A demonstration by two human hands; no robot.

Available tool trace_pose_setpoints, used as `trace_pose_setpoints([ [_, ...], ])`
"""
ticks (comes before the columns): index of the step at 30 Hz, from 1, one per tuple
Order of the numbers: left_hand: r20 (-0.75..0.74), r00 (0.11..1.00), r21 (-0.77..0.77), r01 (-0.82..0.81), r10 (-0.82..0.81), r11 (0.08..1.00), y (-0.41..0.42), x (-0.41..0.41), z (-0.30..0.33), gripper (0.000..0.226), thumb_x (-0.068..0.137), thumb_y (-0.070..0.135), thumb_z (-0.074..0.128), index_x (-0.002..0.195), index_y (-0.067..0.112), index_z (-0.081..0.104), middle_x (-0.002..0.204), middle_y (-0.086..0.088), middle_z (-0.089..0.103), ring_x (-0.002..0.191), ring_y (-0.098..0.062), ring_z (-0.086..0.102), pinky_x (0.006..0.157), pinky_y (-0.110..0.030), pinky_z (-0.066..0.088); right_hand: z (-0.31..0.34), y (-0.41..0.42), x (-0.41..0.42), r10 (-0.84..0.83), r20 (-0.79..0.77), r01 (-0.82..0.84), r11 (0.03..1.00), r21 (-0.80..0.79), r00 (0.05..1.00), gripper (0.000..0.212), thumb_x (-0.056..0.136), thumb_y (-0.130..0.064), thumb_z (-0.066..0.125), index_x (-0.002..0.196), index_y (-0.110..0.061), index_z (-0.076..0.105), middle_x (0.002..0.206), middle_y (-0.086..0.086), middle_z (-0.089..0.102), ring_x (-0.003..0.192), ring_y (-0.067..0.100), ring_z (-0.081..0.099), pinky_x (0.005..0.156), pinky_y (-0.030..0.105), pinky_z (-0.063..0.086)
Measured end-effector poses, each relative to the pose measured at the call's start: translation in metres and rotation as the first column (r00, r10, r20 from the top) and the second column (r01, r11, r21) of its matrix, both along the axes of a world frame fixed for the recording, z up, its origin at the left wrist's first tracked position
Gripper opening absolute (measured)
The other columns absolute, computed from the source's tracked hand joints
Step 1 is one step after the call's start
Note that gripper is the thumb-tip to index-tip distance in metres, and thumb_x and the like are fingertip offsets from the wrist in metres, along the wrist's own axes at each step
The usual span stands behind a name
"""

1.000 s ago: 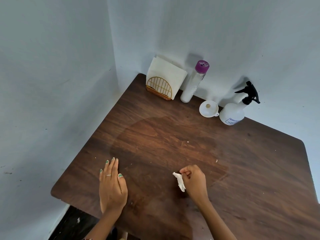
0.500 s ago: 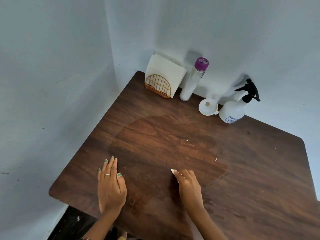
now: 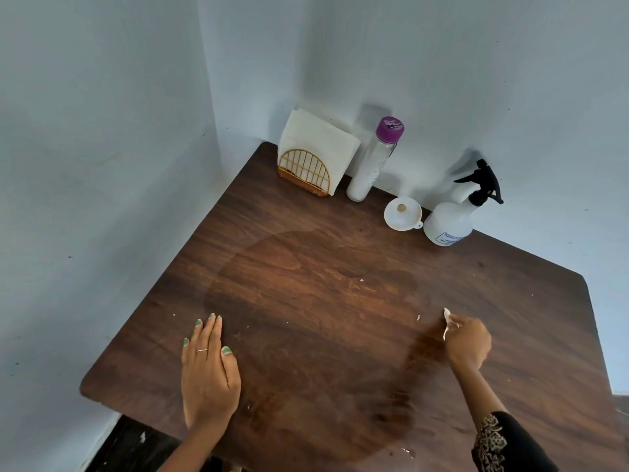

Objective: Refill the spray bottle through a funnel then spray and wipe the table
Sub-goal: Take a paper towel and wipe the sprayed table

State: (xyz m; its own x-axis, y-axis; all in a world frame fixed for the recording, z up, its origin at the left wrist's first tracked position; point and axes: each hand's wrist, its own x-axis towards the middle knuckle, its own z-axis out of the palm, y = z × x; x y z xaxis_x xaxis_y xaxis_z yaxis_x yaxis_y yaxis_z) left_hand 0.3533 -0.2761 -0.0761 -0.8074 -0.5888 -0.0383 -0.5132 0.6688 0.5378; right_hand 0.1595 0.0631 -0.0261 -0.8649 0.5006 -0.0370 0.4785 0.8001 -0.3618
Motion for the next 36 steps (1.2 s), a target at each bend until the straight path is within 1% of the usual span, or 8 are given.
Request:
trace_pose_setpoints([
  [7,-0.005,1.000,0.013,-0.004,0.004,1.000,0.000,-0.001,-0.002,0.058,0.090,0.035,0.018,0.134,0.007,0.045,0.142,-0.011,0.046,0.135,-0.031,0.037,0.113,-0.048,0.023,-0.004,-0.069,-0.010,0.226,-0.034,-0.225,0.974,0.033,0.974,0.026,0.084,0.002,0.055,0.101,-0.006,0.073,0.093,0.021,0.062,0.083,0.042,0.059,0.068,0.037,0.044],
  [14,-0.089,0.995,0.063,-0.027,0.033,0.998,0.002,0.000,0.003,0.057,0.091,0.033,0.017,0.138,0.010,0.039,0.146,-0.009,0.040,0.138,-0.025,0.033,0.115,-0.042,0.019,-0.006,-0.184,-0.023,0.609,0.033,-0.610,0.792,0.005,0.792,0.022,0.091,-0.008,0.051,0.099,-0.004,0.070,0.097,0.015,0.062,0.092,0.035,0.059,0.072,0.035,0.045],
  [22,-0.424,0.856,0.430,-0.098,0.297,0.897,0.000,0.006,0.009,0.055,0.092,0.031,0.023,0.141,0.007,0.031,0.147,-0.006,0.036,0.135,-0.016,0.036,0.109,-0.013,0.028,-0.018,-0.275,0.118,0.999,0.032,-1.000,0.020,-0.010,0.020,0.014,0.084,-0.010,0.054,0.082,-0.012,0.068,0.085,0.006,0.060,0.080,0.026,0.056,0.057,0.031,0.051],
  [25,-0.469,0.799,0.524,-0.092,0.377,0.847,-0.006,0.009,0.009,0.055,0.093,0.034,0.025,0.140,0.006,0.034,0.142,-0.013,0.043,0.130,-0.020,0.044,0.103,-0.010,0.035,-0.016,-0.256,0.159,0.987,0.088,-0.990,-0.130,-0.046,-0.134,0.017,0.070,-0.022,0.051,0.059,-0.021,0.064,0.068,-0.010,0.056,0.063,0.011,0.054,0.043,0.019,0.045],
  [28,-0.459,0.807,0.517,-0.099,0.373,0.850,-0.007,0.012,0.010,0.055,0.093,0.036,0.025,0.137,0.005,0.038,0.138,-0.010,0.047,0.128,-0.022,0.047,0.100,-0.007,0.036,-0.022,-0.228,0.158,0.978,0.004,-0.967,-0.206,-0.153,-0.209,0.029,0.079,-0.016,0.043,0.075,-0.016,0.072,0.077,0.002,0.061,0.072,0.023,0.057,0.056,0.026,0.048],
  [30,-0.440,0.820,0.507,-0.109,0.366,0.855,-0.005,0.011,0.011,0.055,0.092,0.035,0.026,0.137,0.007,0.039,0.137,-0.010,0.049,0.127,-0.022,0.047,0.100,-0.006,0.035,-0.019,-0.209,0.138,0.988,-0.153,-0.950,-0.053,-0.308,-0.005,0.022,0.081,-0.009,0.058,0.092,-0.019,0.074,0.078,0.004,0.064,0.076,0.020,0.058,0.067,0.027,0.046],
  [33,-0.413,0.856,0.421,-0.124,0.312,0.898,-0.003,0.009,0.009,0.055,0.090,0.037,0.027,0.135,0.008,0.042,0.137,-0.012,0.049,0.126,-0.027,0.047,0.103,-0.014,0.037,0.006,-0.174,0.073,0.714,-0.273,-0.748,0.516,-0.417,0.645,0.016,0.080,-0.013,0.073,0.074,-0.029,0.074,0.066,-0.004,0.065,0.066,0.000,0.059,0.065,0.012,0.043],
  [36,-0.335,0.912,0.324,-0.126,0.238,0.938,-0.003,0.009,0.006,0.058,0.089,0.042,0.026,0.138,0.013,0.039,0.144,-0.005,0.041,0.132,-0.024,0.040,0.109,-0.042,0.034,0.024,-0.140,-0.021,0.393,-0.170,-0.427,0.857,-0.288,0.904,0.016,0.086,-0.015,0.067,0.073,-0.018,0.075,0.073,0.004,0.071,0.070,0.016,0.064,0.069,0.021,0.044],
])
